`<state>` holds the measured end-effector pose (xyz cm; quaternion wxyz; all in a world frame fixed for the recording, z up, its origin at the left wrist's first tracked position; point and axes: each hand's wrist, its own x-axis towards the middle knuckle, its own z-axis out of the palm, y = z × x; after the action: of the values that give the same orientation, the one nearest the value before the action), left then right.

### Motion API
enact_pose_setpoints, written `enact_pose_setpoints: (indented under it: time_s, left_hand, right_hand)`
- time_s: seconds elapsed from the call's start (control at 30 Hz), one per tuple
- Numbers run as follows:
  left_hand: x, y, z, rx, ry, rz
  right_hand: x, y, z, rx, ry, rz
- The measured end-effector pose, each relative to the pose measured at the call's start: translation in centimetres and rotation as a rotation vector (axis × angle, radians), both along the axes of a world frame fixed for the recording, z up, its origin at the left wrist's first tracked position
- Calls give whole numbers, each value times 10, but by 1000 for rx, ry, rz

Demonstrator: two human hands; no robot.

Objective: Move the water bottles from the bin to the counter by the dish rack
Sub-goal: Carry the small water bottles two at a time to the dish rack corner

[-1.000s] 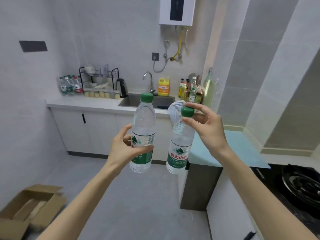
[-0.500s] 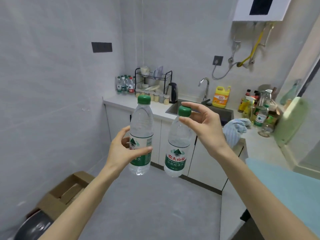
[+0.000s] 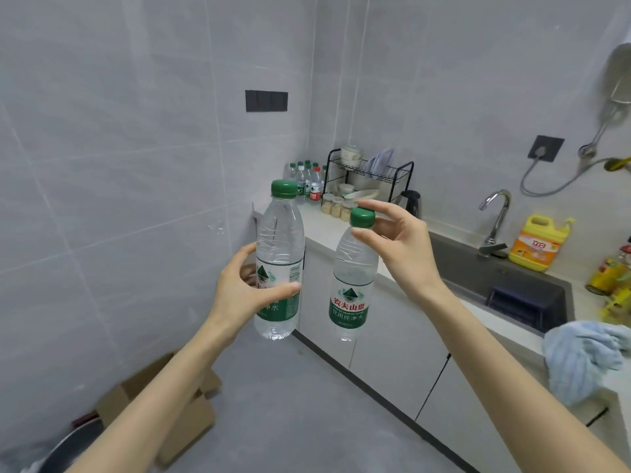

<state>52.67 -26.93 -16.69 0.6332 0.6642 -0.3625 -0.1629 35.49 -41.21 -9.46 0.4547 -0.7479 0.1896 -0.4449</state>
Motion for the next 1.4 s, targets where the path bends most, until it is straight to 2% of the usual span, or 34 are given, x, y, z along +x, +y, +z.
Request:
enact_pose_setpoints:
  time_s: [0.23,0.7,1.03,1.4]
  left_hand:
    - [94,-82,-19,27,38,51]
    - [291,-254,-26,91,64,22]
    - [392,-372,-47,116,86,73]
    - [490,-529,-77,168,133,151]
  right_hand:
    - [91,-86,-16,40,-4,38]
    - [284,-261,-26,47,18,10]
    - [382,-386,-48,73,24,13]
    - [490,-557,-86,14,133,60]
